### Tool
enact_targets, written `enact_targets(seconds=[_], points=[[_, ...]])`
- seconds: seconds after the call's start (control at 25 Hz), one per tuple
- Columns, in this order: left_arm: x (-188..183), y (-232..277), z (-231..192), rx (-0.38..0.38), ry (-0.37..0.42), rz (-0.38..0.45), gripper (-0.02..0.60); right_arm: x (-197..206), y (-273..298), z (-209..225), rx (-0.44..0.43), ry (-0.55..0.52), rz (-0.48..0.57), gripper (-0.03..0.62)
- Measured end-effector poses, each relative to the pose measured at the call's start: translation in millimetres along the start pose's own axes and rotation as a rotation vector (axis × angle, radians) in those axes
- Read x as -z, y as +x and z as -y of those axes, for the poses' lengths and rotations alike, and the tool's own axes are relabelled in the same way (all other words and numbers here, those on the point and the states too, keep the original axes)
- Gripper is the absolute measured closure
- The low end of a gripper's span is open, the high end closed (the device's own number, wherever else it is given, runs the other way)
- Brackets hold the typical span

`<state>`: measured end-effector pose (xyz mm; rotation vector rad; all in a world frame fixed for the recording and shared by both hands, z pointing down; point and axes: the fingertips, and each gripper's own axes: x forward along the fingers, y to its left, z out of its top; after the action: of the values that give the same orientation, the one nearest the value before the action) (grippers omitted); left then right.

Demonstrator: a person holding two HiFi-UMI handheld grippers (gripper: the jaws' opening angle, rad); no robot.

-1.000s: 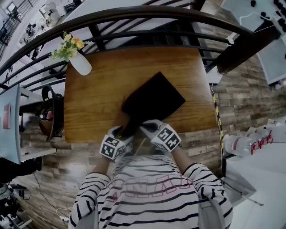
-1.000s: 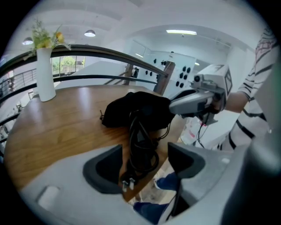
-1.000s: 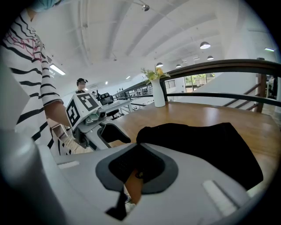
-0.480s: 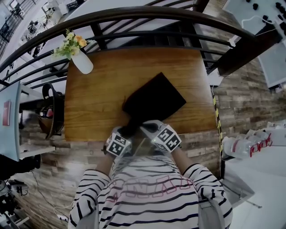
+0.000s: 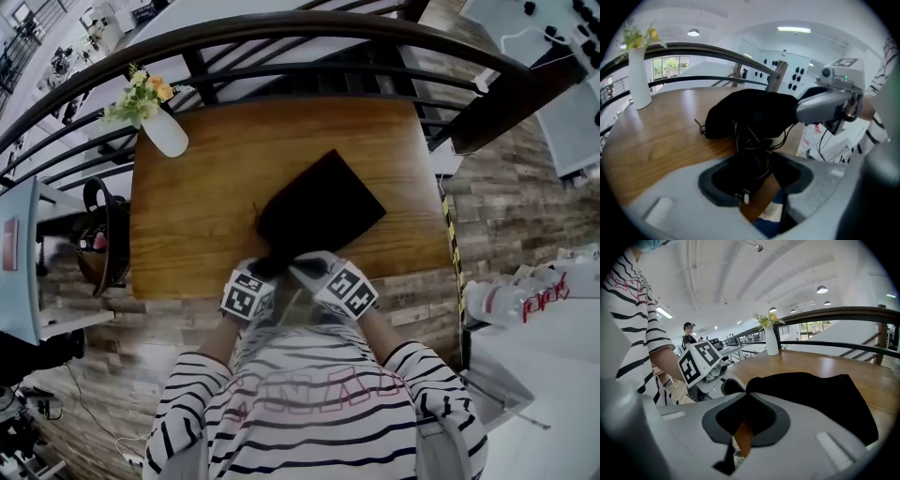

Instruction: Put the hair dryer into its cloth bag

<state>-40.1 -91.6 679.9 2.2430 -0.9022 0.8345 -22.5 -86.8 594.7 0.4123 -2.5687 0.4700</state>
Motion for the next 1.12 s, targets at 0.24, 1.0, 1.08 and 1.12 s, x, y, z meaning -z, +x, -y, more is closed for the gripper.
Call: enact_targets(seconds=[0.24, 1.0, 1.08, 1.12], points=[[-24.0, 9.8, -3.7, 0.005, 0.010, 0.015, 0.365, 4.3, -4.7, 1.0, 0.010, -0.003, -0.007, 0.582], [-49.1, 39.7, -6.7, 0.019, 0.034, 0.035, 0.360, 23.2, -3.3, 1.3, 0.003, 0.000, -0.040, 0.582], [-48.4, 37.2, -8.9, 0.009, 0.064, 0.043, 0.368, 22.7, -0.8, 1.4, 0.010, 0.010, -0.033, 0.582], [-48.2, 35.8, -10.5, 0.001, 0.075, 0.048, 0.365, 21.5, 0.0, 0.8, 0.012, 0.017, -0.029, 0.582]])
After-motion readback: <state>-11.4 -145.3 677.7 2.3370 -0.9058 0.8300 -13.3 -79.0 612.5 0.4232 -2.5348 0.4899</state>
